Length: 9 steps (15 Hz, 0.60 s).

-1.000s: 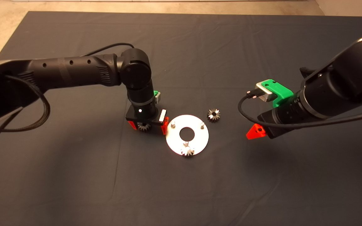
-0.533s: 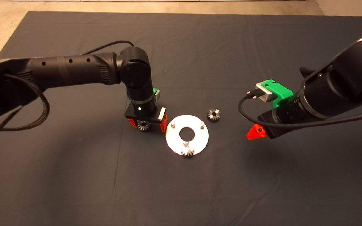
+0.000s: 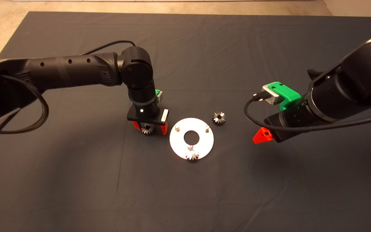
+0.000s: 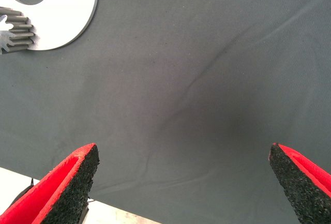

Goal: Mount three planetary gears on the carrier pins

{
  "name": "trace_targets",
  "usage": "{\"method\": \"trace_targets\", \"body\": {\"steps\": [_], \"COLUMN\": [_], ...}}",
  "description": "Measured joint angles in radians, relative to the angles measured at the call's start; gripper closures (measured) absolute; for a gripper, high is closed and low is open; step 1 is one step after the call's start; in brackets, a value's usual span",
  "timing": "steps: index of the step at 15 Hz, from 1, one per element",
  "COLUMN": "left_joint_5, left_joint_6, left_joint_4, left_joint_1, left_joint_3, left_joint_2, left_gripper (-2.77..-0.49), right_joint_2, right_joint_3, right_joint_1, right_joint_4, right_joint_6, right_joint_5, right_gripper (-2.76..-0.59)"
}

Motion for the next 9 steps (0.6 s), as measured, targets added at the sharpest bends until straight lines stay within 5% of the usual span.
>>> {"method": "trace_targets", "body": {"steps": [9], "left_joint_5": [0.003], "left_joint_6": [0.000], "left_joint_4": [0.000], "left_joint_1": [0.000], "left_joint_3": [0.000], "left_joint_2": [-0.005], "left_gripper": [-1.67], "right_joint_2": [0.000], "right_joint_3": [0.000], "right_joint_1": [0.000], "right_joint_4": [0.000], "right_joint_6": [0.000], "right_joint_5": [0.000], "right_gripper": [-2.46]}}
